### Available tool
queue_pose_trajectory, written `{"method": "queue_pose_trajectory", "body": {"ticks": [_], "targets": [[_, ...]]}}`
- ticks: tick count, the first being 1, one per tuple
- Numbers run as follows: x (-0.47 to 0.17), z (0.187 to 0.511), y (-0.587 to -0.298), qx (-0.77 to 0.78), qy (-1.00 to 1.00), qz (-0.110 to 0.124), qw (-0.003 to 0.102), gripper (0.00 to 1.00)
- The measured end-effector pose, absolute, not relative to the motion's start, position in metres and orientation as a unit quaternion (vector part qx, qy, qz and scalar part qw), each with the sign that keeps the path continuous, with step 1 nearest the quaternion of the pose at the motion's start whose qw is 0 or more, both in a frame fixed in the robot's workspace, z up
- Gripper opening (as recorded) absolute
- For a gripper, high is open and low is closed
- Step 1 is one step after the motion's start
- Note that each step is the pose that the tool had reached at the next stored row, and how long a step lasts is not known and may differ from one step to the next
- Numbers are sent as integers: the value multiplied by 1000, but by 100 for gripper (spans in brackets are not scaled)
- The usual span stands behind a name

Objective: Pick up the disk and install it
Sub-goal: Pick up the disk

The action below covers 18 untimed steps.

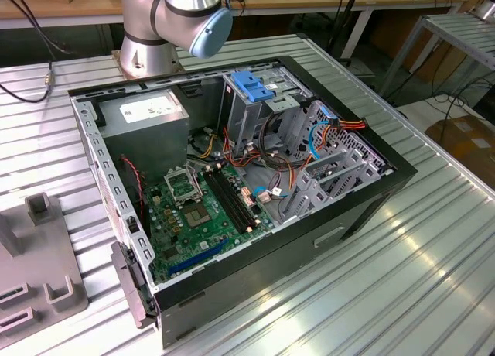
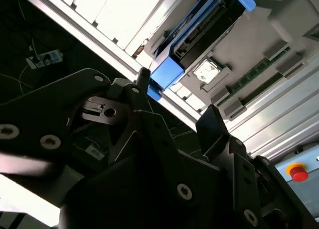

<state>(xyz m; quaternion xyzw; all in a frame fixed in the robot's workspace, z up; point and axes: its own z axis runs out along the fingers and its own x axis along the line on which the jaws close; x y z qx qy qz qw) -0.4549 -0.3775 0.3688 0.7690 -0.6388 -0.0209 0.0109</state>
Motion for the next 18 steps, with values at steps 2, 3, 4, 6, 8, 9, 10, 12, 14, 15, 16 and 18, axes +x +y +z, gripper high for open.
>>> {"method": "queue_pose_trajectory", "body": {"ticks": [2,3,4,6,8,9,10,12,14,15,16,18], "targets": [[-452,363,-377,767,-641,-21,11,66],[-452,361,-377,767,-642,-21,11,66],[-452,359,-377,766,-643,-21,11,66],[-452,355,-377,760,-650,-21,11,66],[-452,352,-377,749,-662,-21,10,66],[-452,351,-377,743,-669,-21,10,66],[-452,349,-377,738,-675,-21,10,66],[-452,343,-376,731,-682,-22,10,66],[-452,336,-375,730,-684,-22,10,66],[-453,333,-375,729,-684,-22,10,66],[-454,331,-375,729,-684,-22,10,66],[-456,327,-375,729,-684,-21,9,66]]}}
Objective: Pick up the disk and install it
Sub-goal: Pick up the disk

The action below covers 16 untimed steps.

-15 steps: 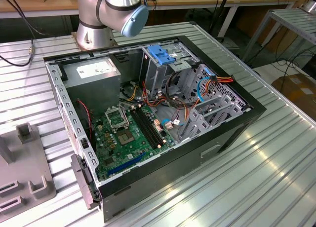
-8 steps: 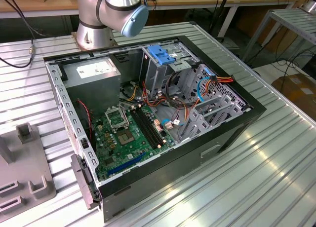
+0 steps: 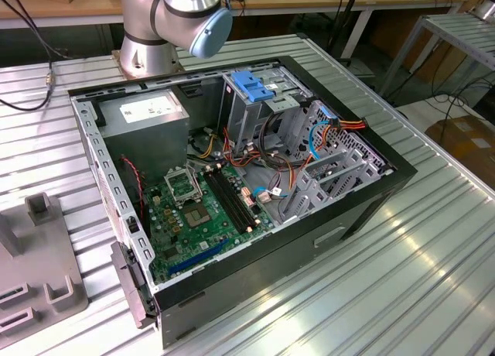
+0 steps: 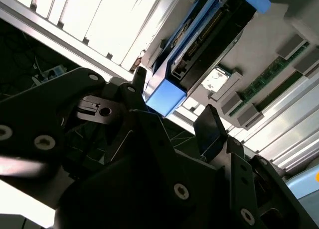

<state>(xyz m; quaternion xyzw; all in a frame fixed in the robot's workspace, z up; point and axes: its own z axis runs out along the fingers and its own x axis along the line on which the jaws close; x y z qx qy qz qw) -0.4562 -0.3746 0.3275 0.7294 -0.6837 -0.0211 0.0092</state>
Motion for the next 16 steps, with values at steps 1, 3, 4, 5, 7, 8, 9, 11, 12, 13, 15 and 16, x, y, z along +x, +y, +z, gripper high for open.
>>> {"method": "queue_pose_trajectory", "body": {"ticks": [1,3,4,5,7,8,9,11,12,13,15,16], "targets": [[-457,326,-375,729,-684,-21,9,66],[-457,322,-375,729,-684,-20,8,66],[-457,320,-375,729,-684,-19,7,66],[-458,317,-375,730,-684,-19,7,66],[-459,314,-375,730,-684,-18,6,66],[-460,311,-375,730,-684,-17,5,66],[-460,310,-375,730,-684,-17,5,66],[-460,307,-375,730,-684,-16,5,66],[-460,305,-375,730,-684,-16,4,65],[-461,304,-375,730,-684,-15,4,58],[-461,303,-375,730,-684,-14,2,51],[-461,302,-375,730,-684,-13,2,51]]}}
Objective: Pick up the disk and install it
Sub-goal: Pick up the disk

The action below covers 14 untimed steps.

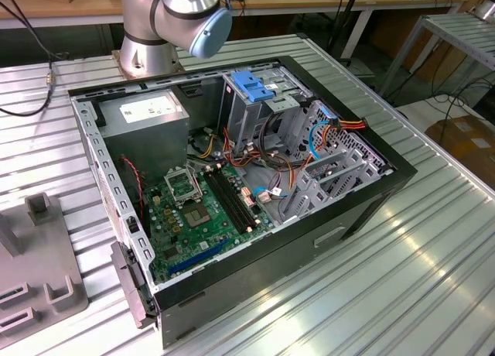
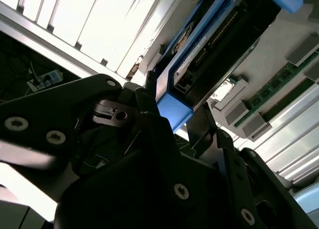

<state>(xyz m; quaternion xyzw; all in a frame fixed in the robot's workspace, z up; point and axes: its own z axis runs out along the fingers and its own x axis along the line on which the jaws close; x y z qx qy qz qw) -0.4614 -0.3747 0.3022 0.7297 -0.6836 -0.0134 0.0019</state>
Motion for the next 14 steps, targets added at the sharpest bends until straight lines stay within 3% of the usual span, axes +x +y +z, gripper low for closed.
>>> {"method": "queue_pose_trajectory", "body": {"ticks": [7,10,14], "targets": [[-462,299,-375,730,-684,-12,1,51],[-462,298,-375,730,-684,-12,1,38],[-462,298,-375,730,-684,-12,1,38]]}}
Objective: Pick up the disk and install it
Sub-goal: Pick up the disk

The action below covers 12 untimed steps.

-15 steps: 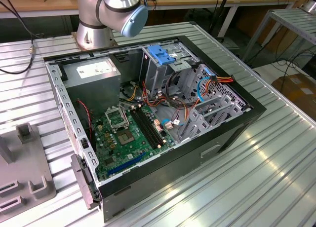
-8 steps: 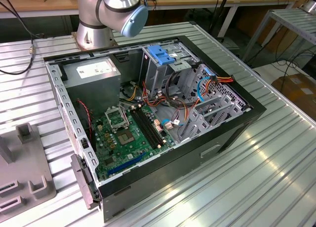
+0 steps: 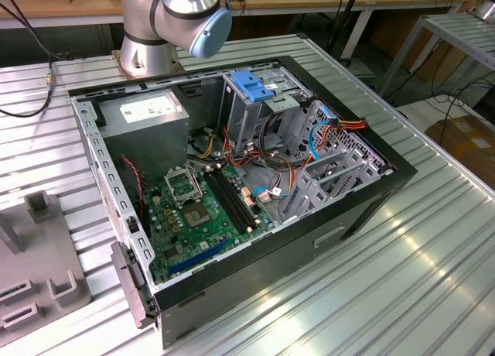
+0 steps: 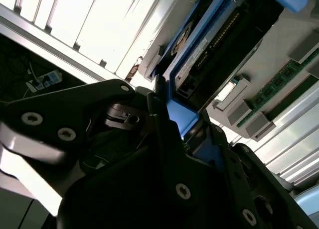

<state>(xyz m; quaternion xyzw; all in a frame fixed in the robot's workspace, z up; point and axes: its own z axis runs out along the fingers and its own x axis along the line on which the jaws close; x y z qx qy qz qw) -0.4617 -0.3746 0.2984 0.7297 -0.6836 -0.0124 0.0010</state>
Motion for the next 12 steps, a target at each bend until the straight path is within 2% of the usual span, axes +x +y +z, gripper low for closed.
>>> {"method": "queue_pose_trajectory", "body": {"ticks": [12], "targets": [[-462,297,-375,688,-725,-13,0,38]]}}
